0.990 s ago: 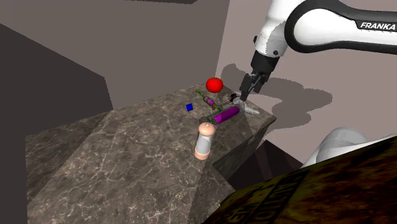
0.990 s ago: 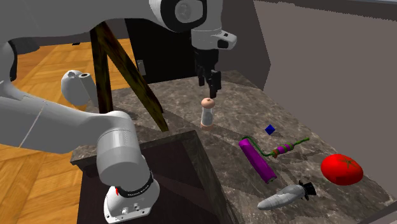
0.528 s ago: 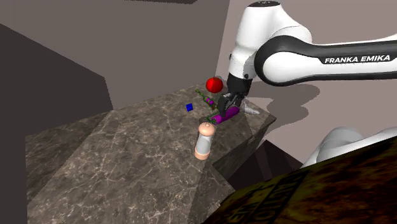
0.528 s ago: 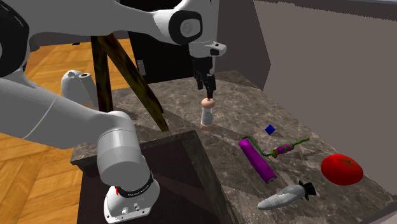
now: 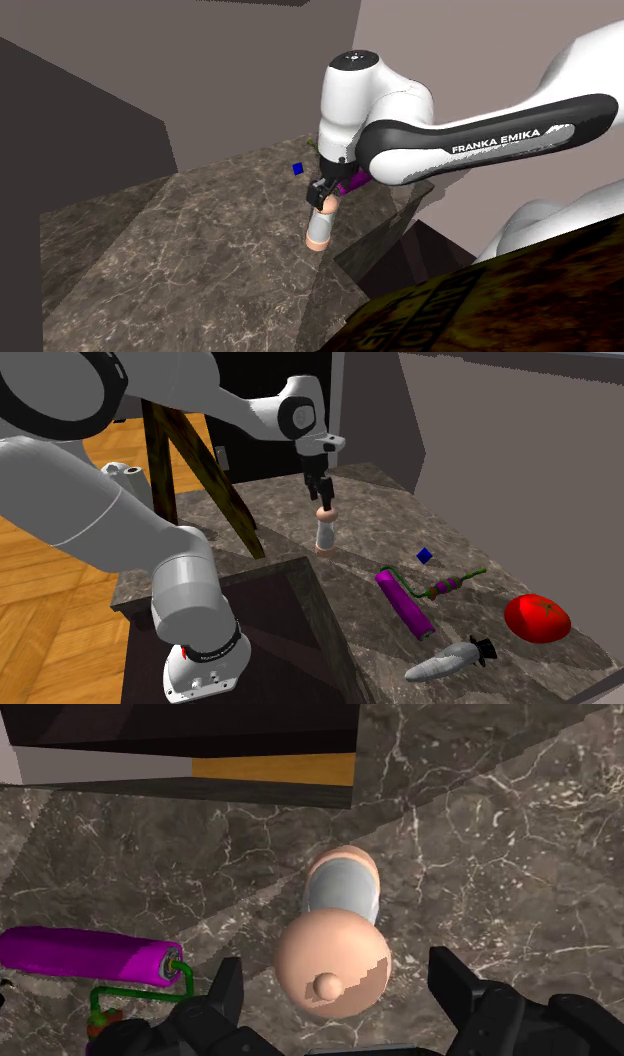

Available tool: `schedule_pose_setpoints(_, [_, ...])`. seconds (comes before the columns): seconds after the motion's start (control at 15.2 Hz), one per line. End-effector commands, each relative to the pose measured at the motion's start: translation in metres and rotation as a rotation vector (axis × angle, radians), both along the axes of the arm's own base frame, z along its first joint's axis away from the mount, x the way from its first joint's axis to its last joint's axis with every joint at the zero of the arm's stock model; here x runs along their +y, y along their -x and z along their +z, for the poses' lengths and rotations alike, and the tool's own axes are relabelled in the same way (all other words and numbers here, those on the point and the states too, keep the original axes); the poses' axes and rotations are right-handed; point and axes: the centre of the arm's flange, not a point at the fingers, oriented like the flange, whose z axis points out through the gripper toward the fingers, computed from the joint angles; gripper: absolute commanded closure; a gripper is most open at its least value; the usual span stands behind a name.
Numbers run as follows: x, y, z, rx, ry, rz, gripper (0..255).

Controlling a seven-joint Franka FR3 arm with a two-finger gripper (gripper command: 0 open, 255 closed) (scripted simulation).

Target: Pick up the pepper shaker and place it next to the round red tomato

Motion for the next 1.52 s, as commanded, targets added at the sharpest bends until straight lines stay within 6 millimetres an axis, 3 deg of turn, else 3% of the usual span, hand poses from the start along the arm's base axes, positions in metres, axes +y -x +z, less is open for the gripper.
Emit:
schedule_pose_setpoints(0.0, [0.0, -0.001, -0.011, -0.001, 0.003, 0.0, 0])
schedule_pose_setpoints(0.33, [-0.005, -0.003, -0.04, -0.001, 0.003, 0.0, 0])
schedule_pose_setpoints(0.86, [-0.005, -0.003, -0.04, -0.001, 0.003, 0.0, 0])
schedule_pose_setpoints(0.92, [-0.005, -0.003, -0.04, -0.001, 0.003, 0.0, 255])
schedule_pose_setpoints(1.45, [-0.005, -0.003, -0.04, -0.001, 0.003, 0.0, 255])
